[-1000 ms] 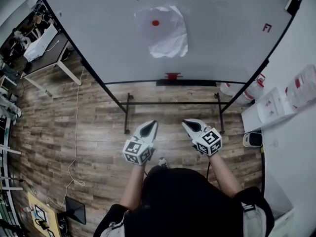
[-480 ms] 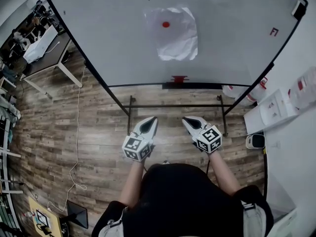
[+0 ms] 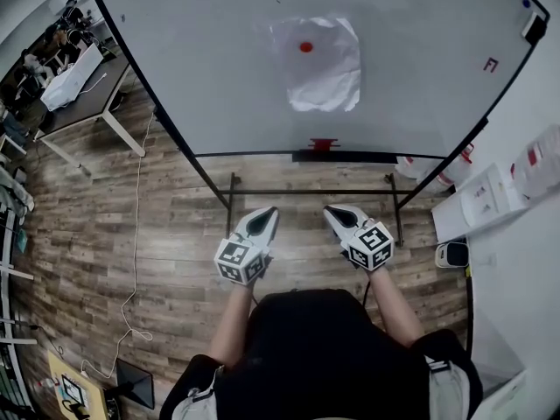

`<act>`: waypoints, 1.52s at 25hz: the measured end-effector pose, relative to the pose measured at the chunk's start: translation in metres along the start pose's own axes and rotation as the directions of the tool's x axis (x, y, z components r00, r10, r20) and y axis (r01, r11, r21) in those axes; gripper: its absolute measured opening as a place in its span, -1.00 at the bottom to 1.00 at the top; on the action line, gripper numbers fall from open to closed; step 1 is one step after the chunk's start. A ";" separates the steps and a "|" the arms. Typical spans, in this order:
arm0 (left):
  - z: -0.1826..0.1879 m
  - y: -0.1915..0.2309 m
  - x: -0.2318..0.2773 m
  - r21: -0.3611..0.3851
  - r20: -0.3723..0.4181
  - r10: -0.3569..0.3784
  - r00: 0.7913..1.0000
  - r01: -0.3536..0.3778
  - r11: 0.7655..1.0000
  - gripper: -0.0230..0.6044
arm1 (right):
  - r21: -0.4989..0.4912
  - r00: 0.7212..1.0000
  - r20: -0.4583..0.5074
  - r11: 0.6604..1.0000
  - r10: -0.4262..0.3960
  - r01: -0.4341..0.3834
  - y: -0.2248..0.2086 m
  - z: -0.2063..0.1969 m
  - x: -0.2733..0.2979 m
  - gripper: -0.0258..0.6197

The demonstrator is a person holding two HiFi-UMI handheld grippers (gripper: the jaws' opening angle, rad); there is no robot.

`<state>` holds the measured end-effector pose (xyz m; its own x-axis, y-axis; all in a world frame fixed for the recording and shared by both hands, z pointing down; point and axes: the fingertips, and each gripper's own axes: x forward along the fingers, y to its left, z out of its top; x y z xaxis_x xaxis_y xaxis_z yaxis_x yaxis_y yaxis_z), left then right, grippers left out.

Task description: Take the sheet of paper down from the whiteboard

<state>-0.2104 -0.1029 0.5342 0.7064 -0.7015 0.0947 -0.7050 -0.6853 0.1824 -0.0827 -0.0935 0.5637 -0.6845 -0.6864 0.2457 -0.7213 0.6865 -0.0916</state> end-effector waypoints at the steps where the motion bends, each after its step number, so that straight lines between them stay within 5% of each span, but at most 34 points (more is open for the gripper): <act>1: 0.000 0.002 -0.001 0.000 0.000 0.000 1.000 0.000 1.000 -0.89 | -0.001 1.000 0.001 1.000 -0.001 0.001 0.000 0.000 0.002 -0.91; 22: -0.006 0.008 0.003 -0.021 -0.052 -0.036 0.998 0.035 0.999 -0.89 | 0.039 0.999 0.003 0.998 -0.042 0.042 -0.013 -0.007 0.005 -0.91; 38: 0.004 0.014 0.060 -0.052 -0.061 -0.030 0.998 0.027 0.998 -0.89 | 0.051 0.998 0.008 0.997 -0.058 0.058 -0.080 0.005 0.008 -0.91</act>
<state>-0.1786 -0.1551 0.5388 0.7299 -0.6673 0.1483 -0.6814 -0.6930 0.2355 -0.0311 -0.1554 0.5682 -0.6423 -0.7269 0.2429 -0.7640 0.6327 -0.1267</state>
